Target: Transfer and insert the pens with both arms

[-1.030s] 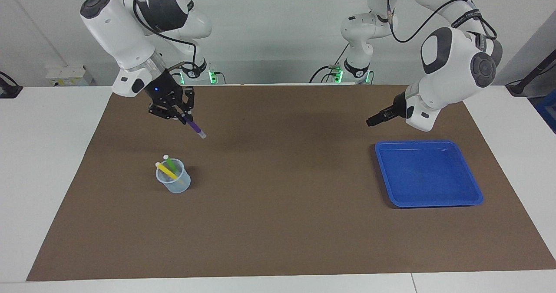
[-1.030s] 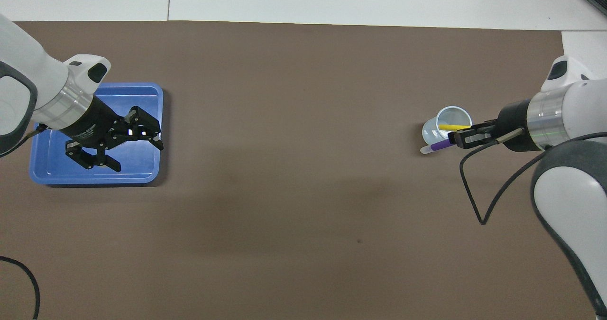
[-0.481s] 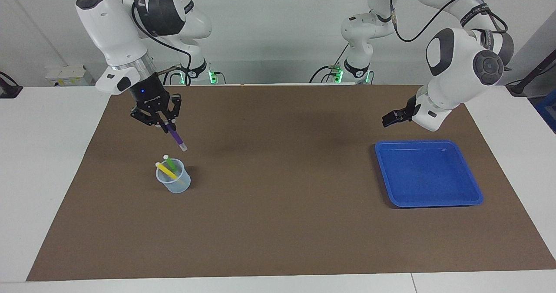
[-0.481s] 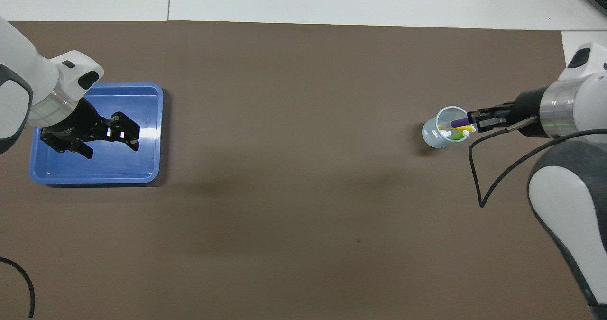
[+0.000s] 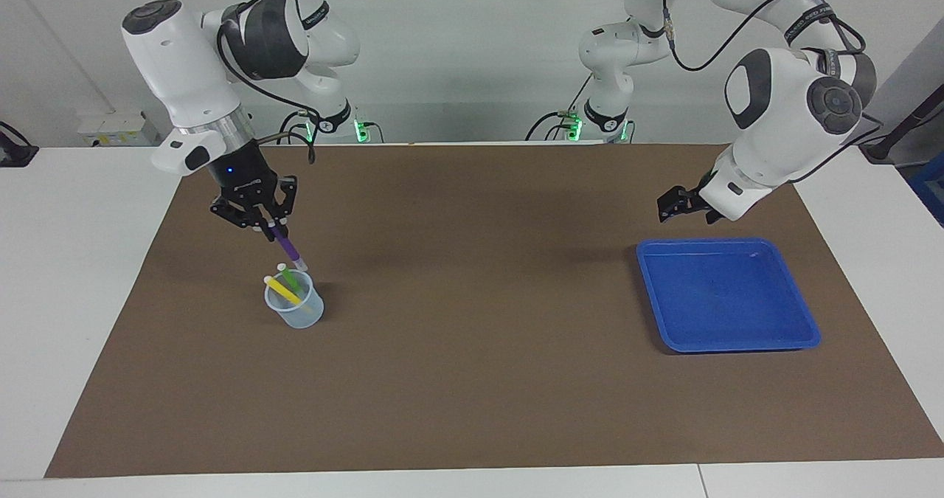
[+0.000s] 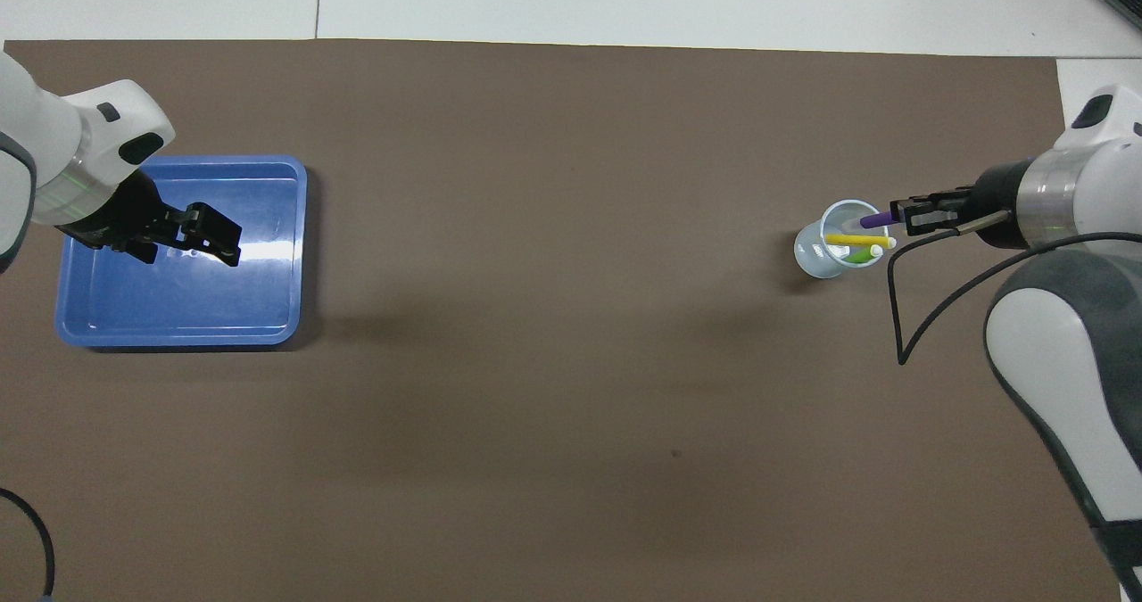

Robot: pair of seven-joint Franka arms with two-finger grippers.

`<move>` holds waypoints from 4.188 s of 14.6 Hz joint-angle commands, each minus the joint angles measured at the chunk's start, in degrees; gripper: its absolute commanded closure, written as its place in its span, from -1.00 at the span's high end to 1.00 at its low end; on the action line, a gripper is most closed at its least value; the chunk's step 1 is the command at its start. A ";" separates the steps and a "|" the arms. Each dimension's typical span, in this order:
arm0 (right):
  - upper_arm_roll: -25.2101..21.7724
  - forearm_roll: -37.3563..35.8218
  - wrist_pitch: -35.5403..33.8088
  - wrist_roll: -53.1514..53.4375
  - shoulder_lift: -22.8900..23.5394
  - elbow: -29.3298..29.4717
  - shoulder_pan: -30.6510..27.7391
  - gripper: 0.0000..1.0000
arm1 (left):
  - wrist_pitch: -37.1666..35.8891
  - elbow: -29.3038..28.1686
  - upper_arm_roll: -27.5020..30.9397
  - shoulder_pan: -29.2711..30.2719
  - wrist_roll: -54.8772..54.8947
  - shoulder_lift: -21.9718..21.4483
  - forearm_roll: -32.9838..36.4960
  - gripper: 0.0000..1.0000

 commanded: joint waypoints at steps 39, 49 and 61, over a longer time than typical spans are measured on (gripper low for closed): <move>0.93 -7.18 1.71 0.92 4.55 -1.15 -0.43 0.54 | 1.29 -1.20 -0.22 0.34 -17.36 -11.75 0.56 1.00; 0.84 -7.10 -5.48 -0.23 1.48 3.07 -3.16 1.00 | -0.38 -1.38 -0.84 -1.25 -20.25 -12.81 0.47 1.00; 0.84 -7.71 -30.18 3.99 -3.97 13.71 -2.90 1.00 | 0.59 -1.64 -0.75 -1.86 -11.14 -13.07 0.56 1.00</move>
